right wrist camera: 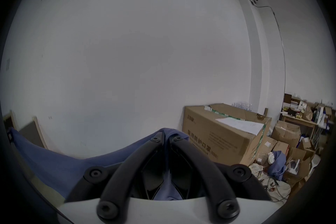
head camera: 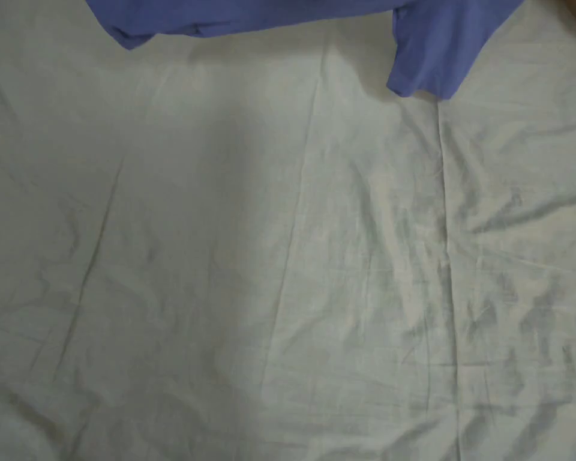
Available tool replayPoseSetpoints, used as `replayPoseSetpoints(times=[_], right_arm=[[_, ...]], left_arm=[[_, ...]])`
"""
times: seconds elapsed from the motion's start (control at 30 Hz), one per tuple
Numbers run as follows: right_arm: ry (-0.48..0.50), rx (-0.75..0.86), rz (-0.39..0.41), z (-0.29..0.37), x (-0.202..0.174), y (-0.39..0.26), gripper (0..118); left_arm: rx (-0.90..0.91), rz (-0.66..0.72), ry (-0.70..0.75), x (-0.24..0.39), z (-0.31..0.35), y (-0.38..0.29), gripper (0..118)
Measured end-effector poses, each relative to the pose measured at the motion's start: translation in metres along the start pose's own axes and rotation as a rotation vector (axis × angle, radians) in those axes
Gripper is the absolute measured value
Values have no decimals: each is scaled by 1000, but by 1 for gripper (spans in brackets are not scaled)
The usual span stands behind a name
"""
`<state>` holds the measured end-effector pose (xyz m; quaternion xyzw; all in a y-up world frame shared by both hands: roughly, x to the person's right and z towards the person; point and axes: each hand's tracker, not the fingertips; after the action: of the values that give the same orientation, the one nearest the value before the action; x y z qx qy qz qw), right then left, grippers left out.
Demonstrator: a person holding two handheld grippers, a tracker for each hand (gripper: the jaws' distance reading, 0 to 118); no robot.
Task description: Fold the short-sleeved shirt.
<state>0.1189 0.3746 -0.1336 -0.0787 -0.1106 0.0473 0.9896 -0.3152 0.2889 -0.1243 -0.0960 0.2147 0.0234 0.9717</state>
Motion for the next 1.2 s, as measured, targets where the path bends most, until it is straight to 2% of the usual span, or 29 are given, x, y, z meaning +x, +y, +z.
replayPoseSetpoints(times=[0.07,0.17,0.27,0.37,0.53,0.7,0.87,1.0,1.07,1.13,1.2], right_arm=[[17,-54,15,-5,0,-29,1],[31,-161,-3,-9,9,-78,1],[64,-242,-18,-4,18,-132,1],[85,-322,4,10,30,-181,1],[130,-459,-62,60,61,-269,1],[132,-607,-119,133,93,-364,1],[122,-713,-90,203,122,-437,1],[138,-767,-171,251,151,-471,1],[174,-791,-168,273,159,-483,1],[201,-796,-92,293,161,-490,1],[203,-800,-72,310,164,-497,1]], left_arm=[[-63,-34,-6,2,-4,-28,0],[-157,-63,-54,-4,1,-70,0],[-226,-65,-80,-21,12,-114,0],[-305,-31,-110,-41,31,-155,0],[-415,-10,-145,-73,90,-230,0],[-536,4,-150,-106,167,-317,0],[-669,36,-146,-130,237,-396,0],[-705,41,-125,-153,300,-425,0],[-715,32,-103,-165,313,-435,0],[-741,42,-88,-170,329,-440,0],[-767,26,-78,-172,342,-443,0]])
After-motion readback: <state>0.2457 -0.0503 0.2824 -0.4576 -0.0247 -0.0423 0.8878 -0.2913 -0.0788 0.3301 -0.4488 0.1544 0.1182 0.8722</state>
